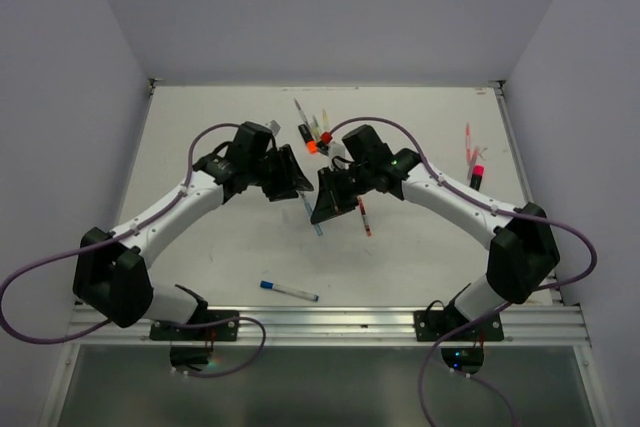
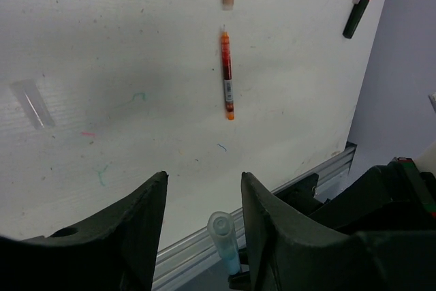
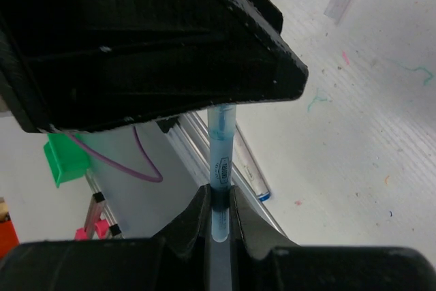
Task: Open the pen caps
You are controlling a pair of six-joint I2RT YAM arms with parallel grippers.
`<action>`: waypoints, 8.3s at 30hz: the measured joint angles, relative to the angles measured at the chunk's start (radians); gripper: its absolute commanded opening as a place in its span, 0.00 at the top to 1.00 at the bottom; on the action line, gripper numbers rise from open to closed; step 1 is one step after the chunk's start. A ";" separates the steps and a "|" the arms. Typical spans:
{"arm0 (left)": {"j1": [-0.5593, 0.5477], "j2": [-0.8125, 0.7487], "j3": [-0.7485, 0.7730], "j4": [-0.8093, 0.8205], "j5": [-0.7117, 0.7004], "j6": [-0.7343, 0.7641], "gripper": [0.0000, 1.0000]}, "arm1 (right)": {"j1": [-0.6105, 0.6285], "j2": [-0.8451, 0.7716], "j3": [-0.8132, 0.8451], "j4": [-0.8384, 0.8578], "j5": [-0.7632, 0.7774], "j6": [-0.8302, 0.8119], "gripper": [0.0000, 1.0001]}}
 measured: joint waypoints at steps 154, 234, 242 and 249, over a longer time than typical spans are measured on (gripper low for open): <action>0.193 0.045 0.301 -0.200 -0.271 0.206 0.32 | 0.202 0.064 0.022 -0.173 0.315 -0.276 0.54; 0.037 0.027 0.045 -0.093 -0.010 0.046 0.34 | 0.092 0.006 -0.090 0.036 0.132 -0.100 1.00; 0.034 0.026 0.047 -0.069 0.000 0.058 0.35 | 0.059 0.006 -0.075 0.057 0.112 -0.052 1.00; 0.017 0.026 0.047 -0.069 0.001 0.058 0.37 | 0.051 0.006 -0.040 0.062 0.113 -0.031 1.00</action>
